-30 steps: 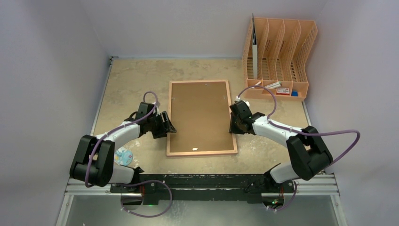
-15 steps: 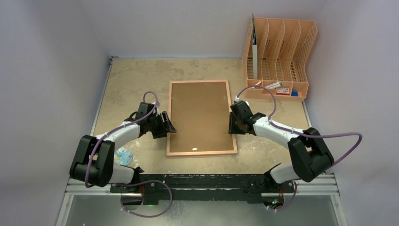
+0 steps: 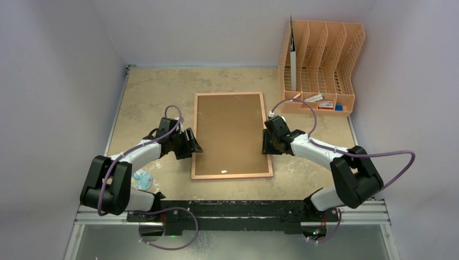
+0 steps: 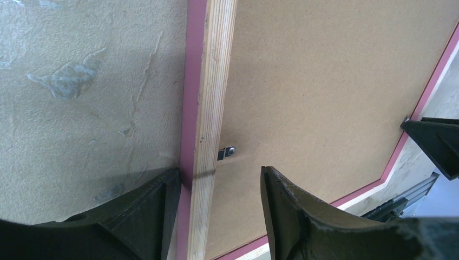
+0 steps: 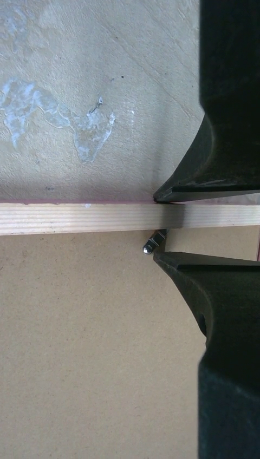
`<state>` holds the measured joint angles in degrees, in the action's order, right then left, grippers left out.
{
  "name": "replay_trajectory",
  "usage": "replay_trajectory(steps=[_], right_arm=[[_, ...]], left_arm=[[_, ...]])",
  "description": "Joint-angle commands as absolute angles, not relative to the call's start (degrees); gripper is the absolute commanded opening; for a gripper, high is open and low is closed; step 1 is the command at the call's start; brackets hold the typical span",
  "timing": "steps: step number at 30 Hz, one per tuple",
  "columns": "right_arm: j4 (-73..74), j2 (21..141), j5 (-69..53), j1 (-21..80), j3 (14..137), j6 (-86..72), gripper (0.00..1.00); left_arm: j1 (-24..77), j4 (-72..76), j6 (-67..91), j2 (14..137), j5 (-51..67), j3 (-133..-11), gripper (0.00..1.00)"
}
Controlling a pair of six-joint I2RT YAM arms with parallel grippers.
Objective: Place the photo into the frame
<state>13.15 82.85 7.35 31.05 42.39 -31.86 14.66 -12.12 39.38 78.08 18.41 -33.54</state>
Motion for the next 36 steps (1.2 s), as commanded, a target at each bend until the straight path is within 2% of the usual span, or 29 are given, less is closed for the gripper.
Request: replay_trajectory(steps=[1, 5, 9, 14, 25, 32, 34, 36], right_arm=[[13.1, 82.5, 5.2, 31.4, 42.8, -30.1, 0.42], [13.6, 82.8, 4.9, 31.4, 43.1, -29.7, 0.32], [14.2, 82.6, 5.0, 31.4, 43.4, -29.7, 0.27], [13.4, 82.5, 6.5, 31.4, 43.2, -30.4, 0.12], [6.0, 79.1, 8.3, 31.4, 40.2, -35.7, 0.0], [3.2, 76.9, 8.3, 31.4, 38.9, -38.1, 0.01], [4.9, 76.5, 5.9, 31.4, 39.1, -38.6, 0.09], [6.8, 75.4, 5.1, 31.4, 39.2, -39.0, 0.22]], left_arm=[[15.1, -13.2, 38.1, 77.7, 17.8, -33.8, 0.58], [15.1, -13.1, 38.1, 78.0, 17.8, -34.0, 0.58], [15.1, -13.2, 38.1, 77.9, 17.8, -33.9, 0.58], [15.1, -13.2, 38.1, 77.9, 17.8, -34.0, 0.58], [15.1, -13.4, 38.1, 77.7, 17.7, -33.9, 0.58], [15.1, -13.8, 38.0, 77.2, 17.7, -34.0, 0.58], [15.1, -14.1, 38.0, 77.0, 17.6, -34.2, 0.58], [15.1, -14.4, 38.0, 76.8, 17.4, -34.4, 0.58]])
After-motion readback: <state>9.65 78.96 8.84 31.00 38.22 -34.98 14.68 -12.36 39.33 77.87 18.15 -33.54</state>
